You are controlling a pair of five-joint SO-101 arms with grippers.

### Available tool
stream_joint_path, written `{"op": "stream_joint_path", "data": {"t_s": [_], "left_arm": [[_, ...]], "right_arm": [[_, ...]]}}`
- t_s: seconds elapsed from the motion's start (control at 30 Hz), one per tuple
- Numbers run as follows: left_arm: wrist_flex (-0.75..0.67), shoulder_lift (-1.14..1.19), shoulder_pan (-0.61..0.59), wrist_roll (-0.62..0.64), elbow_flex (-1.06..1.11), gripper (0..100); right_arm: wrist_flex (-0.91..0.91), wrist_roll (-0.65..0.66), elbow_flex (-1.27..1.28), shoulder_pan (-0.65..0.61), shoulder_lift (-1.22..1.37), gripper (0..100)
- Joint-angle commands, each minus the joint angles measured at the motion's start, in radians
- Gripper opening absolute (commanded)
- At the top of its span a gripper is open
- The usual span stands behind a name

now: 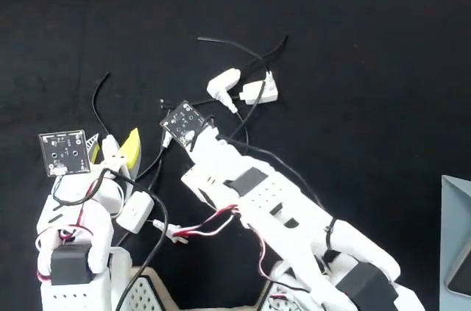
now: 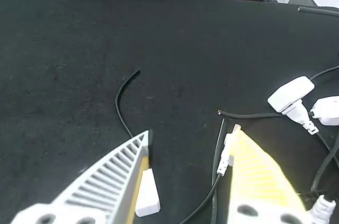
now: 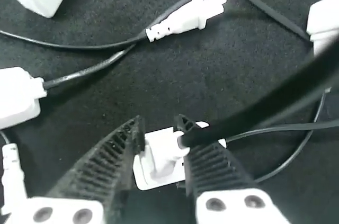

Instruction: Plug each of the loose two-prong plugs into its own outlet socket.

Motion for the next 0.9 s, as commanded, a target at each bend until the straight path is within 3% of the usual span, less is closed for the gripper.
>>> {"op": "stream_joint_path", "data": {"t_s": [0.0,0.2,0.3,0.63,0.87], "left_arm": [[-0.028,-0.005,-0.007,-0.002,-0.013,25],[-0.028,-0.005,-0.007,-0.002,-0.013,25],[-0.028,-0.005,-0.007,-0.002,-0.013,25],[-0.028,-0.005,-0.007,-0.002,-0.013,25],[-0.028,-0.005,-0.007,-0.002,-0.013,25]], "right_arm": [[0.123,-0.04,-0.111,0.015,-0.022,9.2],[0.192,-0.072,-0.15,0.014,-0.022,8.2],[0.192,-0.072,-0.153,0.014,-0.022,0.8],[0.262,-0.071,-0.147,0.018,-0.022,1.2],[0.169,-0.018,-0.03,0.021,-0.054,1.2]]}}
